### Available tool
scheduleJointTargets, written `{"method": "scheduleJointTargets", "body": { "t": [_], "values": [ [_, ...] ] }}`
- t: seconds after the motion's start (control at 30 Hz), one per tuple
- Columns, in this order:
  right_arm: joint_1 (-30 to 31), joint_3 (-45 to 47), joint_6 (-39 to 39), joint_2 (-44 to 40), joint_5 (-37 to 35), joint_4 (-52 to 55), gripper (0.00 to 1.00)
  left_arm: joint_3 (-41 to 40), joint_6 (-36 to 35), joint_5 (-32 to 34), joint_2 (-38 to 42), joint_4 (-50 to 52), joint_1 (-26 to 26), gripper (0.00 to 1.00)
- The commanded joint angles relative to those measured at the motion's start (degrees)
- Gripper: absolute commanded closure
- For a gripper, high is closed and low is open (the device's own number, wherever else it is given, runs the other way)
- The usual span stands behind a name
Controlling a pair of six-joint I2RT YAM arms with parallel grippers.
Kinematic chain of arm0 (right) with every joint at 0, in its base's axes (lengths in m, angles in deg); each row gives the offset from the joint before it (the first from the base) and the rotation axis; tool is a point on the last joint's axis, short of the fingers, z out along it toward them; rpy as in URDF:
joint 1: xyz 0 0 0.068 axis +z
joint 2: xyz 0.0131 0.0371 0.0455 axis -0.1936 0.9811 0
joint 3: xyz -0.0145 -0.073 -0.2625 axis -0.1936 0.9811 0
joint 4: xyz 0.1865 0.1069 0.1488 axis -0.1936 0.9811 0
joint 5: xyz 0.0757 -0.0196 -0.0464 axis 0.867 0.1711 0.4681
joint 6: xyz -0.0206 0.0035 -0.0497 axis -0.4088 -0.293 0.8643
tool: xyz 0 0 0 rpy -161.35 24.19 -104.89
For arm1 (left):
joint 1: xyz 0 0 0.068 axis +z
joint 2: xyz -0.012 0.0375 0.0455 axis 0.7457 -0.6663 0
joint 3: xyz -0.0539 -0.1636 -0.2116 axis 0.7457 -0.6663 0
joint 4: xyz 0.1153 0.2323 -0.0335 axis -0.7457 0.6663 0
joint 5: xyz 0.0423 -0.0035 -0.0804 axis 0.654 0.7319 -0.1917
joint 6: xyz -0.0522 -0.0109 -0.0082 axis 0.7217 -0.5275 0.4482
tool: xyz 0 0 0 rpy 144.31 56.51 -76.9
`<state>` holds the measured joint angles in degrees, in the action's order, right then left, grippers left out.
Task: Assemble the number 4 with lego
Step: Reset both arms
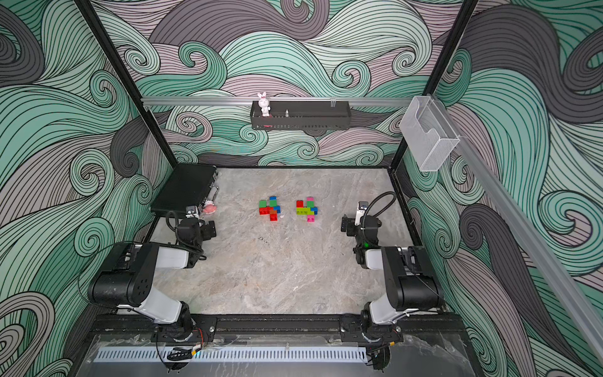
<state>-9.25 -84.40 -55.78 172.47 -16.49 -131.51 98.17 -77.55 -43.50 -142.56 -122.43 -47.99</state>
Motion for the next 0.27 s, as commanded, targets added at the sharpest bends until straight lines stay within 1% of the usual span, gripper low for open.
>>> {"method": "scheduleJointTargets", "body": {
  "t": [0.0,0.03,0.07,0.1,0.17,0.23],
  "values": [
    [-0.14,-0.54,0.28,-0.18,0.73,-1.3,0.01,1.91,3.23,1.82,1.83,2.49,0.48,0.01],
    [-0.2,-0.8,0.26,-0.21,0.78,-0.69,0.01,2.69,3.58,1.4,2.51,4.49,0.56,0.02],
    [-0.24,-0.84,0.26,-0.23,0.87,-0.48,0.01,1.94,2.36,1.63,1.6,1.11,0.52,0.02],
    [-0.24,-0.79,0.21,-0.22,0.81,-0.77,0.01,1.38,2.04,1.43,1.32,0.01,0.47,0.01],
    [-0.24,-0.68,0.21,-0.41,0.87,-0.78,0.01,2.63,3.54,1.49,2.46,4.51,0.51,0.01],
    [-0.18,-0.5,0.32,-0.48,0.79,-1.1,0.01,1.96,2.77,1.7,1.84,1.98,0.45,0.01]
  ]
}}
